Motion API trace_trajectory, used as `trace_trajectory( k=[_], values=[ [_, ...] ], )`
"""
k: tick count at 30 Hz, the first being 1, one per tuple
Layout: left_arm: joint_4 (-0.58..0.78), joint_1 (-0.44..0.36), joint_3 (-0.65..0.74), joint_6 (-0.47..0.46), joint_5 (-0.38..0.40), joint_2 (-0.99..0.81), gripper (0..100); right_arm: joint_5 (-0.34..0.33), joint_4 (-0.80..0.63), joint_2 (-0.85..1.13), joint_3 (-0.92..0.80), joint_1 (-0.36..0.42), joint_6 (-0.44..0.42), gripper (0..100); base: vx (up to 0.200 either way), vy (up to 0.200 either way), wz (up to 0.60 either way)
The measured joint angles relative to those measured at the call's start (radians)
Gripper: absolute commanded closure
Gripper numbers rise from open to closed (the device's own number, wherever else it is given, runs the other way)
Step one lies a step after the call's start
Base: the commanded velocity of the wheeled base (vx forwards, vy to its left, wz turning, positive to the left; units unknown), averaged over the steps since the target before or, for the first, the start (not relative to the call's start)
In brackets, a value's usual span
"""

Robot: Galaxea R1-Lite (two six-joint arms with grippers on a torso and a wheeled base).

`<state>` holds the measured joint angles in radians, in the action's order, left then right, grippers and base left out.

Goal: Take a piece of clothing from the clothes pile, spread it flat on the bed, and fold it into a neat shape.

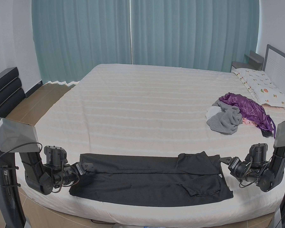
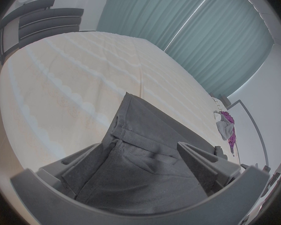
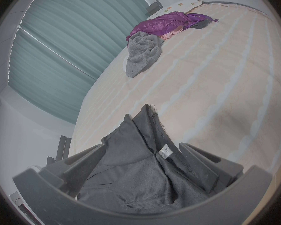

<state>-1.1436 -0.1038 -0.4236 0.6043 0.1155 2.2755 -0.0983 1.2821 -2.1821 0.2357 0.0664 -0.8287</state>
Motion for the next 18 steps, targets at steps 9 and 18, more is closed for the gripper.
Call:
trace_trajectory(
  k=[9, 18],
  values=[
    [0.0, -0.005, -0.008, -0.03, 0.005, 0.029, 100, -0.001, 0.0, -0.014, 0.0, 0.006, 0.0, 0, 0.0, 0.0, 0.0],
    [-0.002, 0.021, 0.002, -0.044, -0.01, 0.043, 100, -0.001, 0.009, -0.03, 0.005, 0.01, 0.004, 0, 0.0, 0.0, 0.0]
  ],
)
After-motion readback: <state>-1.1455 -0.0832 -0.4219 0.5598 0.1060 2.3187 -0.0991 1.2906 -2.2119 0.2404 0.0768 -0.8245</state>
